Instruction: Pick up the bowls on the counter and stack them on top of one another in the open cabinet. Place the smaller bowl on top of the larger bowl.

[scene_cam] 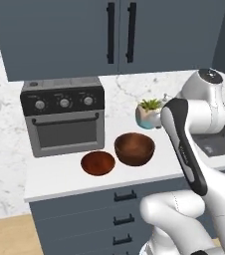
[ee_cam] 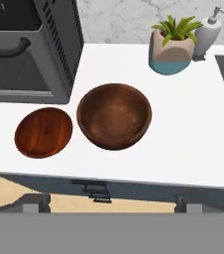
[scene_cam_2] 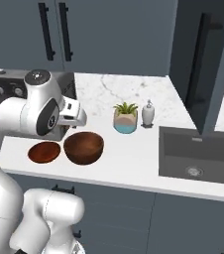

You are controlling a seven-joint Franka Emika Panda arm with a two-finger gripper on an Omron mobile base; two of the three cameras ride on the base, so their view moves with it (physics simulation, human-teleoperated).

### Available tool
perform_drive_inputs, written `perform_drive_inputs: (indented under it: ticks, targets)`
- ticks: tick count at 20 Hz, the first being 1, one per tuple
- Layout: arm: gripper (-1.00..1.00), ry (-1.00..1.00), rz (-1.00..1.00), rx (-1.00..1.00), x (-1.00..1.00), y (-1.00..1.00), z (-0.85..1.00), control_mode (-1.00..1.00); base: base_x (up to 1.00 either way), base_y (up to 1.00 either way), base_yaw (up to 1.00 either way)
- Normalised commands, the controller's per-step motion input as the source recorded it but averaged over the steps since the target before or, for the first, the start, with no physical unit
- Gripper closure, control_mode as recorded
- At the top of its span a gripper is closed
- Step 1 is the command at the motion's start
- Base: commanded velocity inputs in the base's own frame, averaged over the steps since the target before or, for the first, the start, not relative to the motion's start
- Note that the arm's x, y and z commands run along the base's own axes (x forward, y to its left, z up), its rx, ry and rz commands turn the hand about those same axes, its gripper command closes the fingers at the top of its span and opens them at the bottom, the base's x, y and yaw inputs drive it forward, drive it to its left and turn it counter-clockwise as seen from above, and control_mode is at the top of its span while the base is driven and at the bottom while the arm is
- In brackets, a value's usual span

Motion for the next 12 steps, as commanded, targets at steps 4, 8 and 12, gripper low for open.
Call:
perform_drive_inputs:
  ticks: [4,8,12]
  targets:
    - [-1.0,0.0,0.0,0.0,0.0,0.0,0.0,1.0,0.44,0.46,0.0]
    - [-1.0,0.0,0.0,0.0,0.0,0.0,0.0,1.0,0.38,0.39,0.0]
    - [-1.0,0.0,0.0,0.0,0.0,0.0,0.0,1.0,0.39,0.39,0.0]
